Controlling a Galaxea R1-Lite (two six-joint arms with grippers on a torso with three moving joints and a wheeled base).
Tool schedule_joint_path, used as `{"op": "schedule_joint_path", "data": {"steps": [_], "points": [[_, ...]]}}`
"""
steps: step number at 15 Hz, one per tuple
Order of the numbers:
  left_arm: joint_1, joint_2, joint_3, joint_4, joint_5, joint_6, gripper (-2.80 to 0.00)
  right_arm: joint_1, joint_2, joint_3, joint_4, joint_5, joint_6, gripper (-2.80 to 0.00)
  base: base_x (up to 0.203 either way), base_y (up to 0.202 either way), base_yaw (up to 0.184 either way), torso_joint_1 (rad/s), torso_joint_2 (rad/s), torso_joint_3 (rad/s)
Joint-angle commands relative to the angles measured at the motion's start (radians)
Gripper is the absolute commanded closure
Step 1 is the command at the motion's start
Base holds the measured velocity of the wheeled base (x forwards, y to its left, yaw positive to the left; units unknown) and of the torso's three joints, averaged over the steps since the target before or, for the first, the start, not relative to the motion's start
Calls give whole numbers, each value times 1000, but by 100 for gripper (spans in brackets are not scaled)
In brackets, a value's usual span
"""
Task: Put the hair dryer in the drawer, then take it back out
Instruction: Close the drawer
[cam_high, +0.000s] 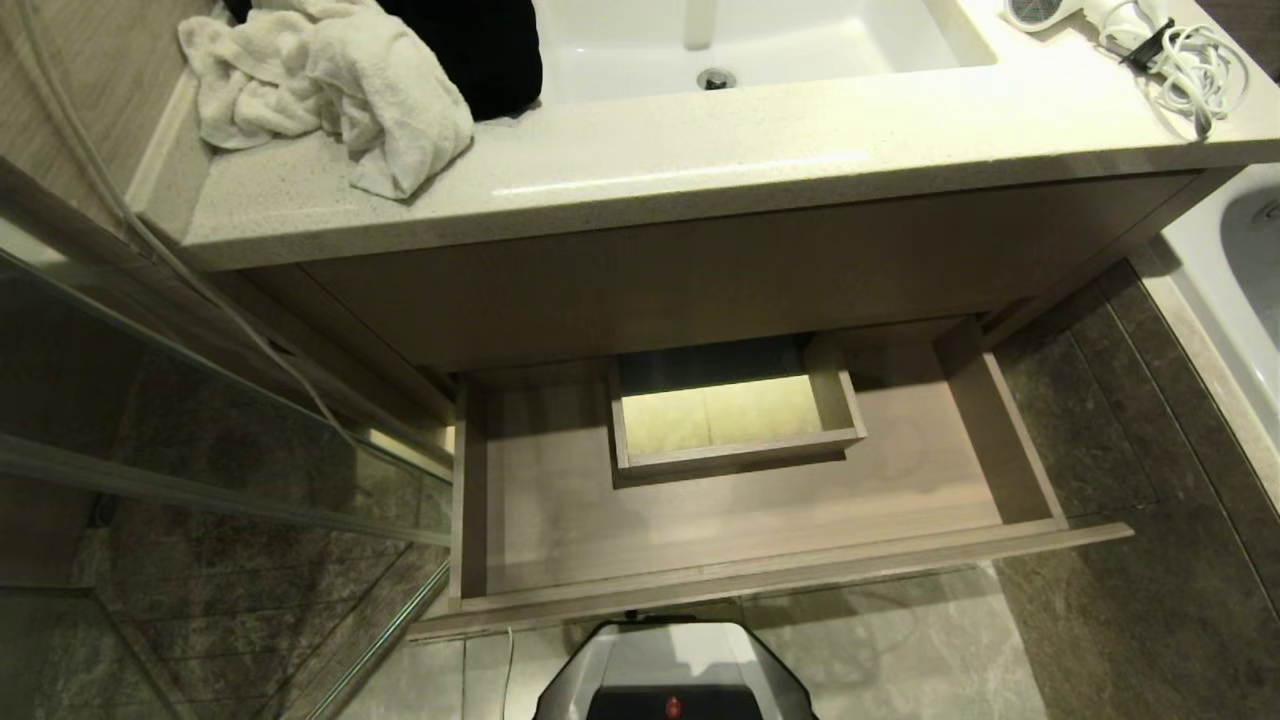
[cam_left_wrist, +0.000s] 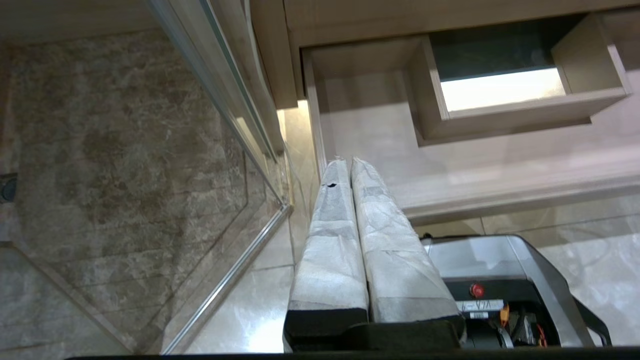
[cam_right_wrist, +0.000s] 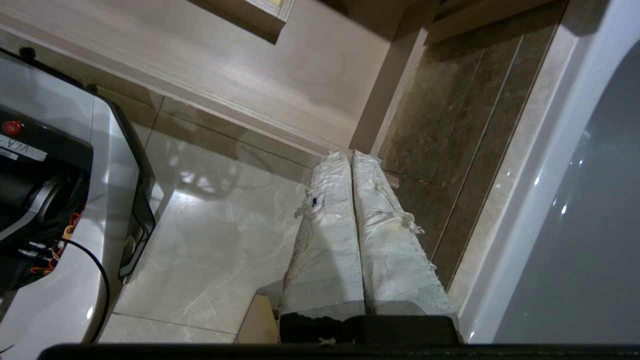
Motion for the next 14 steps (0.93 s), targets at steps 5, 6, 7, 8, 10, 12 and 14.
{"op": "schedule_joint_path", "data": {"steps": [5,6,7,8,10,12,14], "points": [[0,0,2,0,-1,0,0,0,42,9,5,-33,-4,0,0,0,0,-193,326,114],[0,0,0,0,1,0,0,-1,81,6,4,-51,-3,0,0,0,0,-190,347,151],[0,0,0,0,-1,0,0,-1,110,2,3,-63,-3,0,0,0,0,-209,354,149],[0,0,0,0,-1,0,0,-2,119,0,1,-68,-4,0,0,0,0,-196,355,159],[0,0,1,0,0,0,0,-1,129,-1,0,-68,-4,0,0,0,0,-214,384,169],[0,0,2,0,1,0,0,-2,165,-4,-2,-69,-4,0,0,0,0,-248,437,194],[0,0,2,0,1,0,0,-2,199,-9,-5,-69,-4,0,0,0,0,-303,532,219]]}}
